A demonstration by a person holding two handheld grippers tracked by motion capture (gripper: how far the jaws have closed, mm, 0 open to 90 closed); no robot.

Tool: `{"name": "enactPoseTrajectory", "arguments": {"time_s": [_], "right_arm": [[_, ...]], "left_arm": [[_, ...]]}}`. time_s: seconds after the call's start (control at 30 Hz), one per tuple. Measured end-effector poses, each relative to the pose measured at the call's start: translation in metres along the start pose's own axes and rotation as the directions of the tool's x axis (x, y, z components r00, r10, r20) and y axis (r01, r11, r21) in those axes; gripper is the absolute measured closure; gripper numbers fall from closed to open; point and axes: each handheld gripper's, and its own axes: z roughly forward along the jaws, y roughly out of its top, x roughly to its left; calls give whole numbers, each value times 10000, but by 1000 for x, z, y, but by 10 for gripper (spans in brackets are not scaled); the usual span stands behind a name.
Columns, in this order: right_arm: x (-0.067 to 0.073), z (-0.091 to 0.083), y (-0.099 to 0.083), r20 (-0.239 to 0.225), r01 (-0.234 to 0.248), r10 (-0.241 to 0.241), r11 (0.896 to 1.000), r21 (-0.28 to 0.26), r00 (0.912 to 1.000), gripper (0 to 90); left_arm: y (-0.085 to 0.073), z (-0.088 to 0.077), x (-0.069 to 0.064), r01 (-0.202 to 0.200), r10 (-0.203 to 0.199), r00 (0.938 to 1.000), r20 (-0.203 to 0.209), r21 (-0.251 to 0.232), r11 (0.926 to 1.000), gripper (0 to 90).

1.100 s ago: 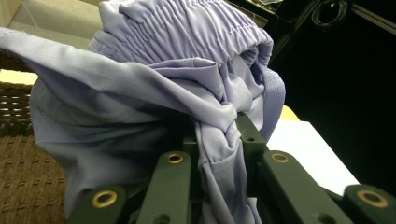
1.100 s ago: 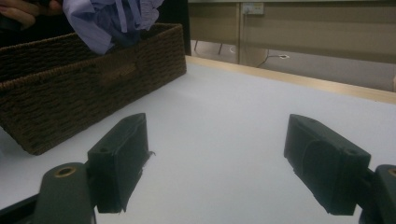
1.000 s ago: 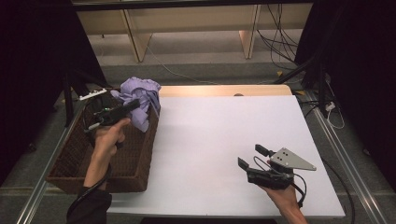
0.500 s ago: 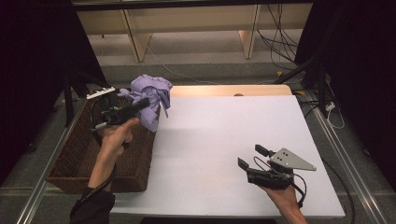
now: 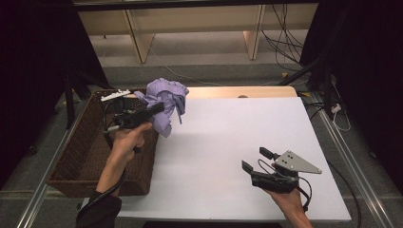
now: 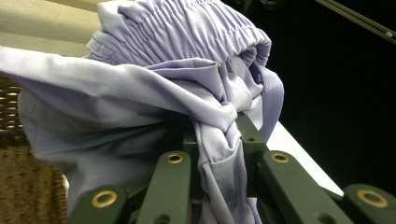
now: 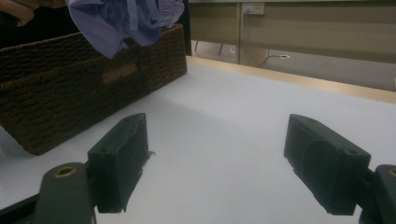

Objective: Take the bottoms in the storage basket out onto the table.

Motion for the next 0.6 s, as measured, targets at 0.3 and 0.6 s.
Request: {"name": "enactPoseTrajectory", "arguments": {"time_s": [0.3, 0.6], "right_arm": [[0, 0, 0, -6, -5, 5, 10000, -27, 10000, 230], [-1, -1, 0, 15, -1, 1, 10000, -4, 10000, 230]], "left_arm": [[-4, 8, -14, -172, 159, 9988, 462, 270, 9995, 782], [-8, 15, -23, -231, 196, 9967, 786, 447, 9987, 782]]}}
